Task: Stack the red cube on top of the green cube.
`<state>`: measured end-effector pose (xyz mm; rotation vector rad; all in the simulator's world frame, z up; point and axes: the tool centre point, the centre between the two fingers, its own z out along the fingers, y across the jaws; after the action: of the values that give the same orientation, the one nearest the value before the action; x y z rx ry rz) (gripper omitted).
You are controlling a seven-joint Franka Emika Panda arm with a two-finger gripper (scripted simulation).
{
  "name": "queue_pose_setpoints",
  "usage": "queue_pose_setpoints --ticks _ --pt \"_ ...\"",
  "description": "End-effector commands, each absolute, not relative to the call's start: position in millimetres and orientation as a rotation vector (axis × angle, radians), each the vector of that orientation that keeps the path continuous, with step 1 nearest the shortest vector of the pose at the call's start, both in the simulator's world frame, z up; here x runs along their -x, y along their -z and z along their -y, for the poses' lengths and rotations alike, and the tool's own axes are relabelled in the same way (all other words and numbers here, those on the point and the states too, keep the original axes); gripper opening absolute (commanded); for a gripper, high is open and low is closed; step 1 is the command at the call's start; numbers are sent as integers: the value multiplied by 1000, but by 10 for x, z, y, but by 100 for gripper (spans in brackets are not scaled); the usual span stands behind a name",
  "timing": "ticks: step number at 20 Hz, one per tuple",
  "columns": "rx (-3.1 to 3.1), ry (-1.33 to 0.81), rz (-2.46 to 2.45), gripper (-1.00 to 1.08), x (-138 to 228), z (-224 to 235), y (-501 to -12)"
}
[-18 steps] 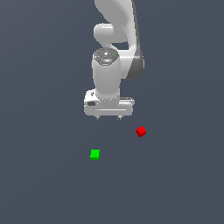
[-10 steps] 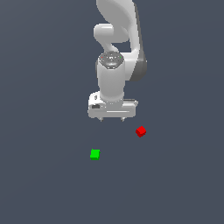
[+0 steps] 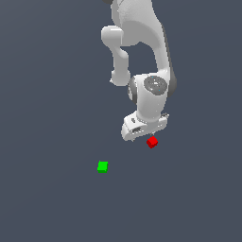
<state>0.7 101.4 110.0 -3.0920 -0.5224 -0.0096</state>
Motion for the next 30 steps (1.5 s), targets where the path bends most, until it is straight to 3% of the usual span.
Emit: queue_pose_setpoints --ticks 1,8,17,30 --pt "3066 7 662 100 44 -1301 -936" --pt "3018 0 868 100 179 -1705 -686" --pt "3021 -1 861 100 181 -1694 -658" --pt "3023 0 857 100 176 -1678 -200"
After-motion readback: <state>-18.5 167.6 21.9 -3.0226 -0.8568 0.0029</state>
